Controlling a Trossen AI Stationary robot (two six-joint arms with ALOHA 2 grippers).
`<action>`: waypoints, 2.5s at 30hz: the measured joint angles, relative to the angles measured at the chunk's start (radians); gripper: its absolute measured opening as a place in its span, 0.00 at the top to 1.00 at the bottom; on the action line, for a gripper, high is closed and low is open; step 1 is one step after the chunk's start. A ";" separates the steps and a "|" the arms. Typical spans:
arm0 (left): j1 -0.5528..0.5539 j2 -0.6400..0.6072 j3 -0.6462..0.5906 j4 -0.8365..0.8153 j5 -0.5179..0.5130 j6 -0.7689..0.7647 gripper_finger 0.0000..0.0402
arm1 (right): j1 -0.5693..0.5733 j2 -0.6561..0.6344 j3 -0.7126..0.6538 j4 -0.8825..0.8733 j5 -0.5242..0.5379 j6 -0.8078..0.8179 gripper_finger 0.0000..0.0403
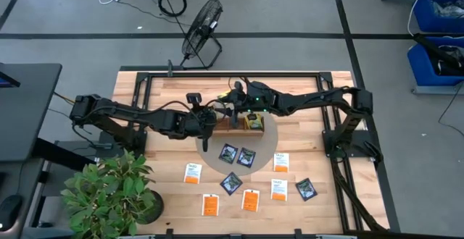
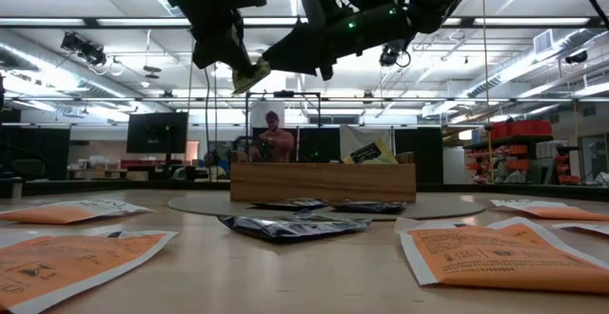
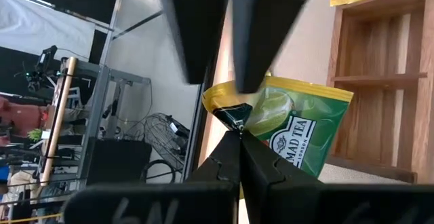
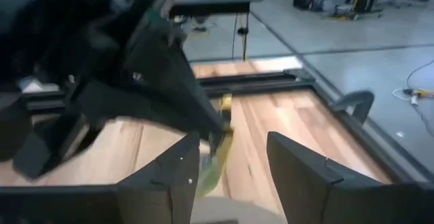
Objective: Pick & Place Tea
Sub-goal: Put the yellow tea bag into the right section of the wooden organizer
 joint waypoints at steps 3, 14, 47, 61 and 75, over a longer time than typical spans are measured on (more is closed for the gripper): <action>0.000 0.000 0.000 0.003 0.001 0.001 0.99 | 0.000 0.014 0.012 -0.002 -0.004 0.000 0.55; 0.000 0.000 0.000 0.015 0.001 0.021 0.99 | 0.000 0.018 0.015 0.008 -0.016 0.016 0.61; -0.024 -0.001 0.000 0.004 0.001 0.024 0.61 | -0.003 0.017 0.013 -0.020 -0.020 -0.027 1.00; -0.022 -0.001 0.000 -0.127 -0.131 -0.144 0.24 | 0.034 -0.078 -0.015 -0.145 0.112 -0.141 1.00; -0.022 -0.001 0.000 -0.186 -0.137 -0.225 0.24 | 0.044 -0.358 -0.502 0.151 0.203 -0.162 1.00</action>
